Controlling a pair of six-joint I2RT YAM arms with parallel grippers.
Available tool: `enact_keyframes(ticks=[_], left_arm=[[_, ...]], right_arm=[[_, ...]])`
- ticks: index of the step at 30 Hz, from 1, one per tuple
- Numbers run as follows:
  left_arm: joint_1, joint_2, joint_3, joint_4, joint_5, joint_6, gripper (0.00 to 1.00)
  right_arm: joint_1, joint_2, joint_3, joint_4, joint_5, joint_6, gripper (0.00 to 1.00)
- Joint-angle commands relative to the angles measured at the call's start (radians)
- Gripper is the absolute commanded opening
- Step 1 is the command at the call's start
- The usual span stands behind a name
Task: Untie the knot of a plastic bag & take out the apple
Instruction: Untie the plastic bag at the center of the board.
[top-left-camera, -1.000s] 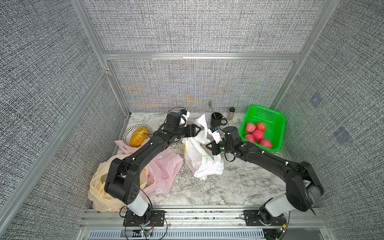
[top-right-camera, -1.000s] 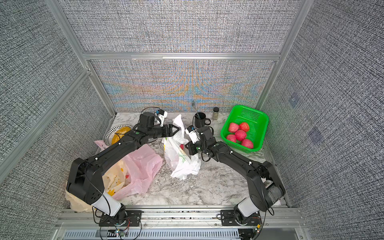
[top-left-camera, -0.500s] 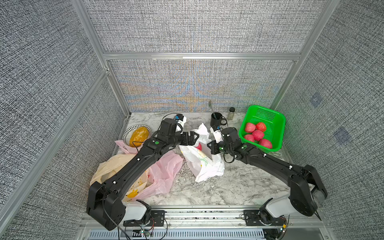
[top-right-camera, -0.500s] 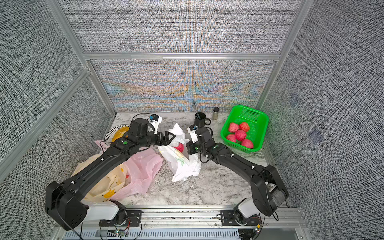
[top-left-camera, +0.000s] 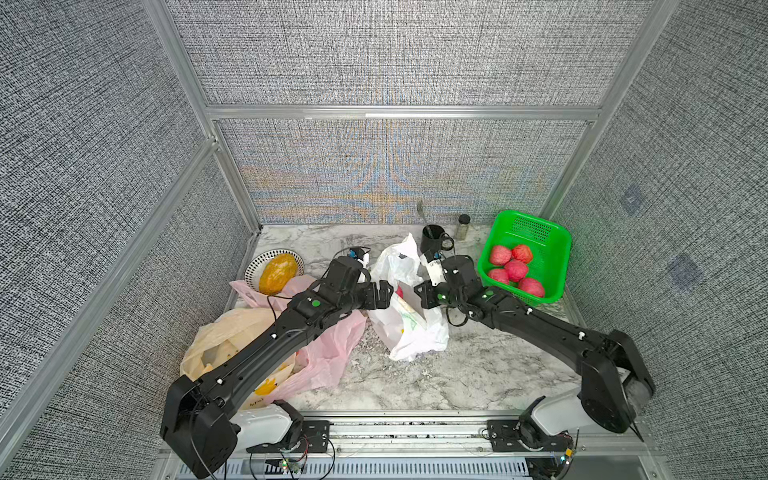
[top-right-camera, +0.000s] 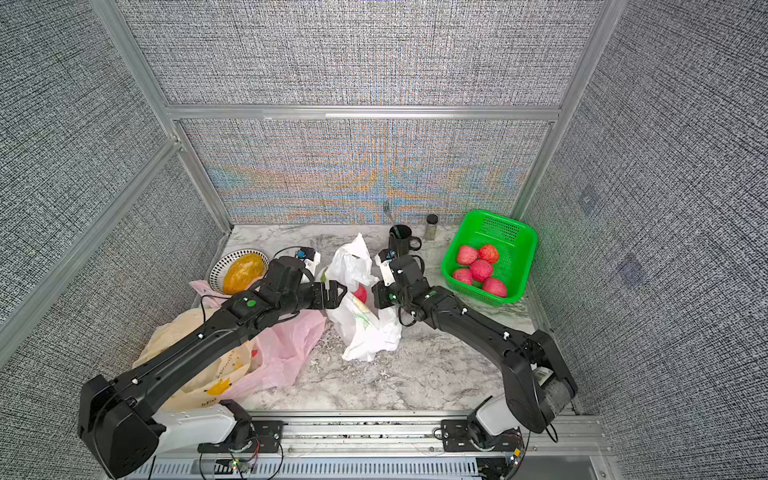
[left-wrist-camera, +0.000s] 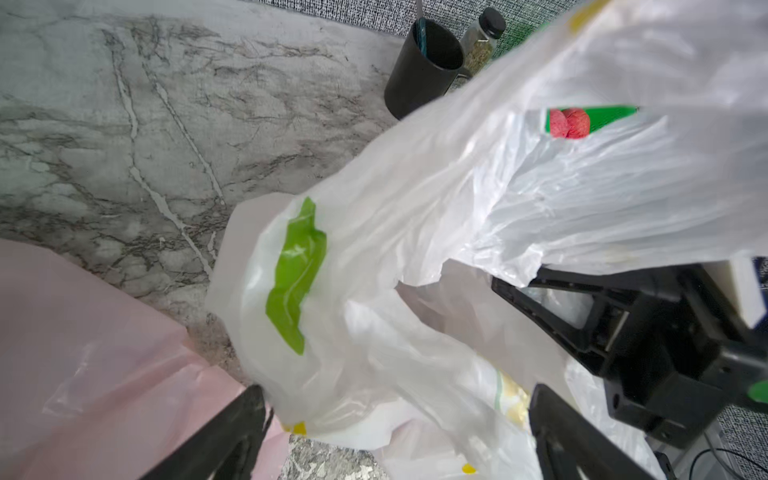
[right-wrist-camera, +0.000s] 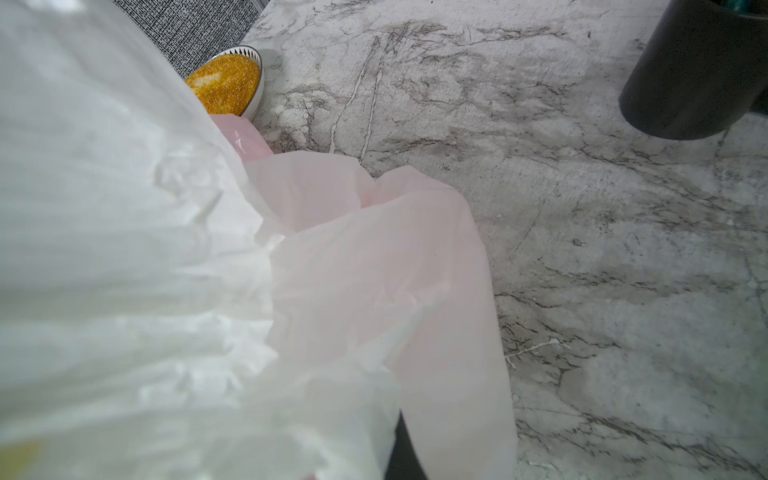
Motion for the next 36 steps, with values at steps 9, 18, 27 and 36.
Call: enact_keyframes(ticks=[9, 18, 27, 36], left_arm=[[-0.044, 0.185, 0.018, 0.254, -0.032, -0.089, 0.84], [-0.033, 0.348, 0.075, 0.120, -0.073, -0.042, 0.16], [0.101, 0.258, -0.025, 0.007, -0.038, 0.023, 0.00], [0.195, 0.166, -0.151, -0.007, -0.019, 0.009, 0.00]], right_arm=[[0.010, -0.035, -0.046, -0.011, 0.041, 0.002, 0.00], [-0.076, -0.108, -0.143, -0.014, 0.017, 0.040, 0.00], [-0.298, -0.107, -0.205, -0.020, -0.069, 0.050, 0.00], [-0.420, -0.037, -0.281, 0.062, -0.102, 0.052, 0.00]])
